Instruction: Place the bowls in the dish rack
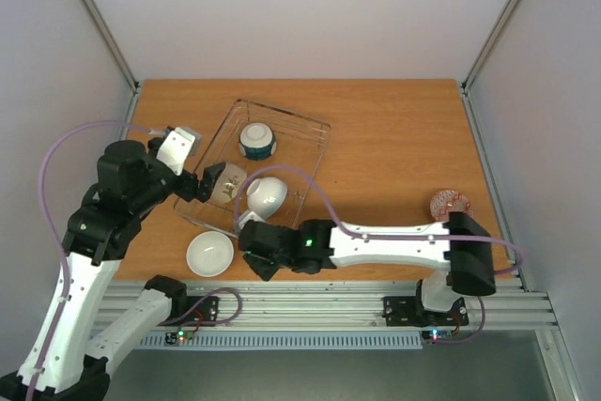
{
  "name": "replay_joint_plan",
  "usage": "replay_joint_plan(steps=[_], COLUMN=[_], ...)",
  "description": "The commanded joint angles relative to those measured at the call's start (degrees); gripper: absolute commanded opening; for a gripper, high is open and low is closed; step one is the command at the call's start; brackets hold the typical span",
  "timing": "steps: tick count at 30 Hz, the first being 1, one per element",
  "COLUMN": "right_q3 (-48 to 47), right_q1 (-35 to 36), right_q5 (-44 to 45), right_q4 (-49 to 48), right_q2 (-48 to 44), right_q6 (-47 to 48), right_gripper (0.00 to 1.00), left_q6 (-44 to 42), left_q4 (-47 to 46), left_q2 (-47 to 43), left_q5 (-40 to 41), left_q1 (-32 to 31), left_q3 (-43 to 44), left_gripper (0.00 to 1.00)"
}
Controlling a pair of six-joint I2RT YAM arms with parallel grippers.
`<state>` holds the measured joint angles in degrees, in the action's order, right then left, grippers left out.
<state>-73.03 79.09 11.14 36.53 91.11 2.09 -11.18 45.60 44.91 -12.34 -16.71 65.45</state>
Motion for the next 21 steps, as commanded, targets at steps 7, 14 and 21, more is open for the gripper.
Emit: replay_joint_plan(steps=[7,14,21], right_q3=[-5.1,-7.9,-6.9], right_q1=[1.3,1.0,-2.4], right_q5=[-6.3,-6.4,-8.1], right_q4=[-6.0,-6.6,-8.4], right_q2=[11.2,16.7,18.4], right_q6=[-0.7,-0.4,-1.3], right_gripper=[0.44,0.44,0.47], left_q6=[1.2,1.5,1.5], left_q4=[-1.8,-1.4,-1.2], left_q2=[-0.6,-1.3,-1.9], left_q5=[-1.2,-1.4,-1.8], left_q1=[3.8,4.3,4.5], left_q3=[-2.5,-3.3,-4.0], left_gripper=[0.99,0.99,0.99])
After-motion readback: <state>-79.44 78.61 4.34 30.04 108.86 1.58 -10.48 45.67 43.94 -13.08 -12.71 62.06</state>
